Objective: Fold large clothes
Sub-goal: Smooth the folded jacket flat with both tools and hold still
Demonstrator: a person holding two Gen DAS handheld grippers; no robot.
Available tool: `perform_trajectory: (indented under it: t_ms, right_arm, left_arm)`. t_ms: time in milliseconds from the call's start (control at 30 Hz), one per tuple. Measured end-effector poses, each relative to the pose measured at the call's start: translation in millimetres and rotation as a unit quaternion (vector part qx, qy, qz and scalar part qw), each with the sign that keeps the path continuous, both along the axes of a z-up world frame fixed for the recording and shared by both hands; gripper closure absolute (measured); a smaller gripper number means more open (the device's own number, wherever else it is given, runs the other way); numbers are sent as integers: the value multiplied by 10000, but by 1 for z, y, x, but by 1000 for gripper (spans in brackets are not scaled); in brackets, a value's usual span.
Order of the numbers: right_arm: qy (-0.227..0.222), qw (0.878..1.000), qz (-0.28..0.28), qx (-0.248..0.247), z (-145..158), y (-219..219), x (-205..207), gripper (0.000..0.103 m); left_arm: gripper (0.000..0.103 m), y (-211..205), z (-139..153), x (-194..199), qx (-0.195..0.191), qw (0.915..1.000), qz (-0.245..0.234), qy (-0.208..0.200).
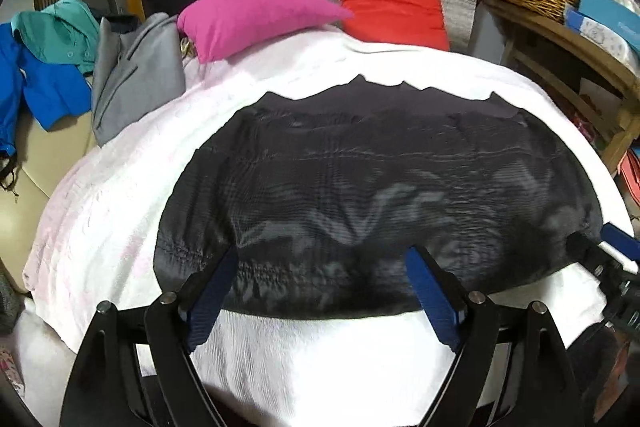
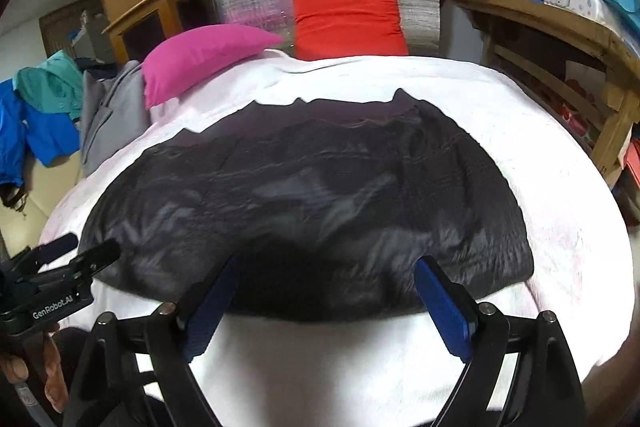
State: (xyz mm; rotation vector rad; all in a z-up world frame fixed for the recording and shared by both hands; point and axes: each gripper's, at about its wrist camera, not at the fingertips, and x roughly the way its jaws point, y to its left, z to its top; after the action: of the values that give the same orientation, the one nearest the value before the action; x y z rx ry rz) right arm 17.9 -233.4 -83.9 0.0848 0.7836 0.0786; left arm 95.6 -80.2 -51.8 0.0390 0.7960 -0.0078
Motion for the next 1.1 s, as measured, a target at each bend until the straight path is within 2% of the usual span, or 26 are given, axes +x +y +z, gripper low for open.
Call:
perform_trajectory:
  t_ms: [433,1100]
  right_arm:
    - [-358,9990,126,-222,24,20,-25,9]
    - [-472,9985,56,-278,28,12,-16,8]
  left_arm:
    - [15,4,16,-17,-251,9995,32,-191]
    - [14,-11,13,-9,-142,9996,-77,-213]
